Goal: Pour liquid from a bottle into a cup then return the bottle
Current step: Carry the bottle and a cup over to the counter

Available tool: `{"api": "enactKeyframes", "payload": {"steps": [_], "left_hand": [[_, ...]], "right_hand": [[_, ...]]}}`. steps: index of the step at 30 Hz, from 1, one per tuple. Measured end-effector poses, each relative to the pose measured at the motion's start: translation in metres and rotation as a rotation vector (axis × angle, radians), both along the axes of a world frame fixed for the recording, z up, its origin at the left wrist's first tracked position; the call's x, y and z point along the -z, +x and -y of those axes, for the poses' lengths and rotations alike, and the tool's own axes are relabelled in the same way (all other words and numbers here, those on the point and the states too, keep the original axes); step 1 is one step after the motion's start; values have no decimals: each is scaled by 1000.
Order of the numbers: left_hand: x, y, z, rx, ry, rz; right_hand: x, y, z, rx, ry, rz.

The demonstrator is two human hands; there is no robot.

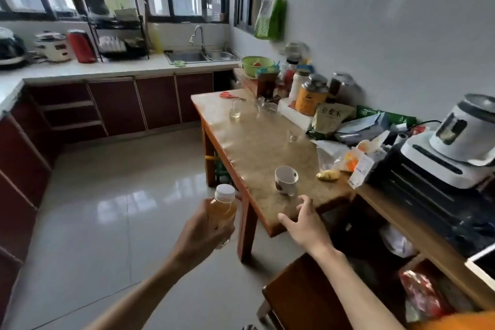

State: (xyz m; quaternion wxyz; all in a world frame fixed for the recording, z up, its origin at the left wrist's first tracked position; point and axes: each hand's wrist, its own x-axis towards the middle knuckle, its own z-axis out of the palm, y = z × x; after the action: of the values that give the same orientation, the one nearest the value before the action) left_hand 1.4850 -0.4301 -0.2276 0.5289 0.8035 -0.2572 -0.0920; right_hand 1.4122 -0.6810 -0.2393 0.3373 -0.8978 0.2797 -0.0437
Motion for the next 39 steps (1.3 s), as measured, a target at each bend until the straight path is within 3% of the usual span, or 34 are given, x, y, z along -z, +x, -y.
{"api": "enactKeyframes", "payload": {"steps": [14, 23, 31, 39], "left_hand": [[68, 216, 129, 67, 49, -313], [110, 307, 162, 219, 109, -309], [104, 365, 168, 196, 93, -254], [76, 389, 121, -82, 7, -181]], "right_hand": [[101, 220, 125, 97, -159, -361], [131, 271, 129, 345, -80, -383], [93, 322, 114, 130, -195, -249], [43, 399, 72, -236, -281, -111]]}}
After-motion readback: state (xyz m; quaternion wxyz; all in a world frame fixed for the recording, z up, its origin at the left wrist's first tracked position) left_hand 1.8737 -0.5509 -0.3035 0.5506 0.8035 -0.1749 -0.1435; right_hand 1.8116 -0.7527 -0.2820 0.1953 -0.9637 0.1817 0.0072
